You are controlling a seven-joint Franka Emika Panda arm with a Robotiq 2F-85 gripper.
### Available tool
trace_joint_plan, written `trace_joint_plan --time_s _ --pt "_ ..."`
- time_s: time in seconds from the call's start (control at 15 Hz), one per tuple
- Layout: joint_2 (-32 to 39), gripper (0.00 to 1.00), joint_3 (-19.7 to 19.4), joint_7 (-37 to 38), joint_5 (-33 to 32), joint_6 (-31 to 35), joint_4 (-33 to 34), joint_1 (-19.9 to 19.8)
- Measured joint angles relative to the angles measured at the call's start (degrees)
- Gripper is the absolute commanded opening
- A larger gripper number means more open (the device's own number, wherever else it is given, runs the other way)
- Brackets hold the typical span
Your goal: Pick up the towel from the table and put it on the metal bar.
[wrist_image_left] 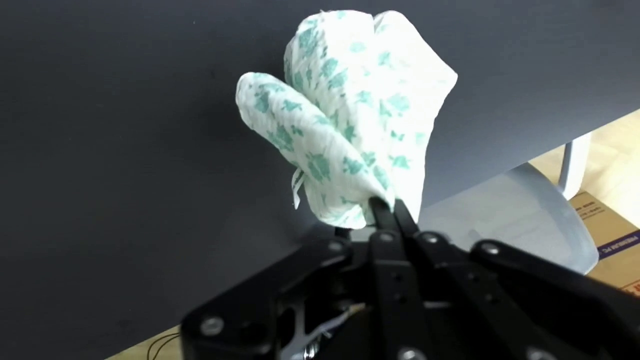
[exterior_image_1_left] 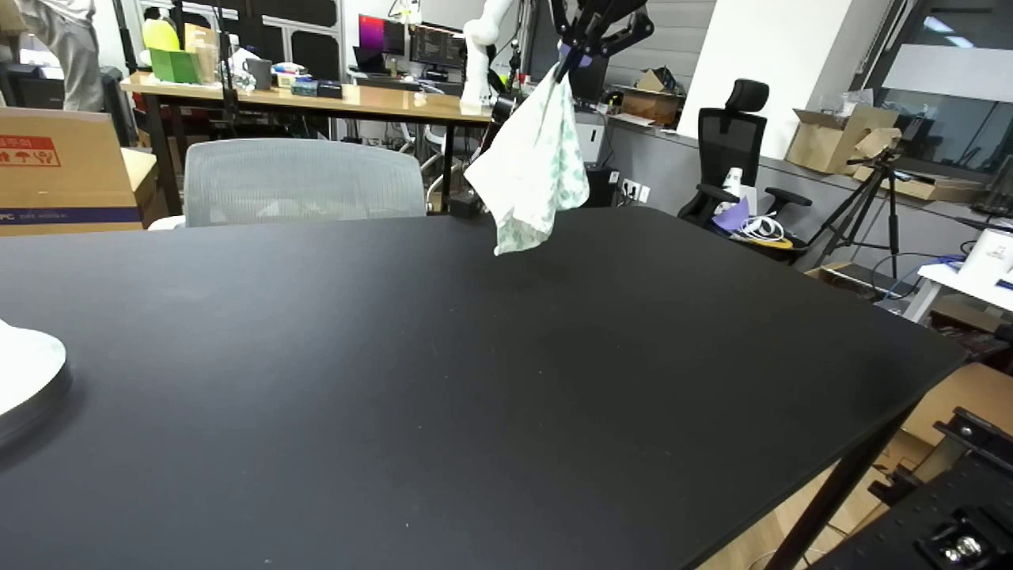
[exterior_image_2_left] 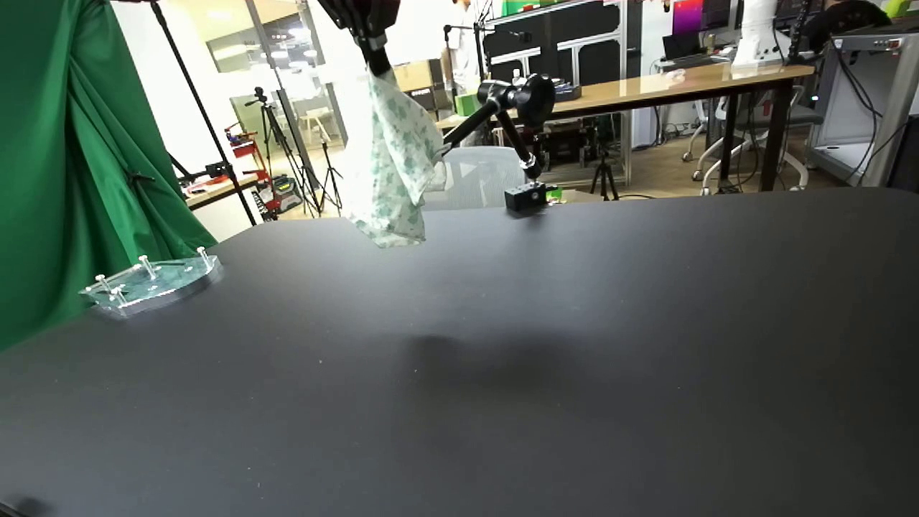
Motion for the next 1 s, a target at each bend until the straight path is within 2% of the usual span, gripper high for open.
trace_joint_plan --time_s 0.2,0.27,0.4,1.0 --pt "0.84 0.01 -0.70 0.01 0.13 0.97 0.01 -0.70" --pt "1.29 0.27 -0.86 0.01 0.13 1.06 0.02 -0.89" --pt "2.15 0.33 -0.93 0.00 0.13 0.73 0.05 -1.13" --pt "2.35 0.95 -0.54 -3.52 1.06 -4.61 0.06 -0.95"
